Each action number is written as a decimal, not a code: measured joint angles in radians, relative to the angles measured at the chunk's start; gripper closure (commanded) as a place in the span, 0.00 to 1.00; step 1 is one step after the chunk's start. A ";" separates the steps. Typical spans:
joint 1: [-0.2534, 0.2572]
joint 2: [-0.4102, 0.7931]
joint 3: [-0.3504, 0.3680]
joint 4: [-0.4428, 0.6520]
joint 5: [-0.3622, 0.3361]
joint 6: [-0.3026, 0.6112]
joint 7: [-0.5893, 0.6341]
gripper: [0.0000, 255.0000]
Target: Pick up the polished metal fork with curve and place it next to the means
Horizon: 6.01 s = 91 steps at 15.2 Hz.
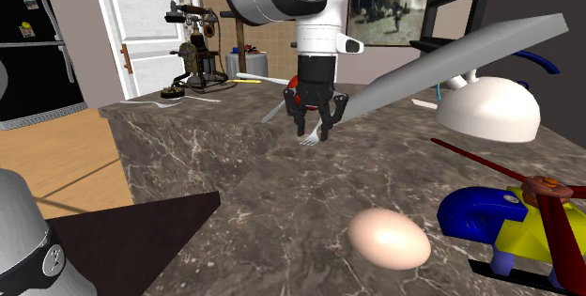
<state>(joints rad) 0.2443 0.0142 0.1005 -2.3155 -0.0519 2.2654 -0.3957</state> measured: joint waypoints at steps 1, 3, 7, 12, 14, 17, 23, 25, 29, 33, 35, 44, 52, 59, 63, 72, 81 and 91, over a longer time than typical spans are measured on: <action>0.000 0.000 0.000 0.001 0.000 0.000 0.000 1.00; 0.001 0.000 0.001 0.002 0.000 0.001 0.001 1.00; 0.002 0.000 0.003 0.004 0.000 -0.002 0.004 1.00; -0.004 -0.026 -0.004 0.019 0.003 -0.045 -0.005 1.00; -0.004 -0.048 -0.004 0.025 0.007 -0.072 -0.009 1.00; -0.004 -0.064 -0.003 0.049 0.010 -0.114 -0.013 1.00; -0.004 -0.103 -0.004 0.090 0.016 -0.192 -0.018 1.00; -0.004 -0.113 -0.004 0.107 0.018 -0.219 -0.019 1.00; -0.004 -0.134 -0.005 0.140 0.021 -0.273 -0.024 1.00; 0.001 -0.141 0.001 0.176 0.023 -0.315 -0.016 1.00; 0.019 -0.124 0.023 0.201 0.027 -0.326 0.023 1.00; 0.116 0.018 0.132 0.371 0.020 -0.362 0.231 1.00; 0.222 0.211 0.205 0.605 -0.028 -0.415 0.418 1.00; 0.338 0.414 0.235 0.894 -0.088 -0.514 0.551 1.00; 0.405 0.538 0.237 1.072 -0.120 -0.573 0.600 1.00; 0.400 0.556 0.233 0.979 -0.127 -0.465 0.611 1.00; 0.397 0.582 0.226 0.895 -0.138 -0.356 0.620 1.00; 0.398 0.598 0.223 0.880 -0.144 -0.325 0.623 0.00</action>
<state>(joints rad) 0.6421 0.6125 0.3237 -1.4354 -0.1957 1.9402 0.2275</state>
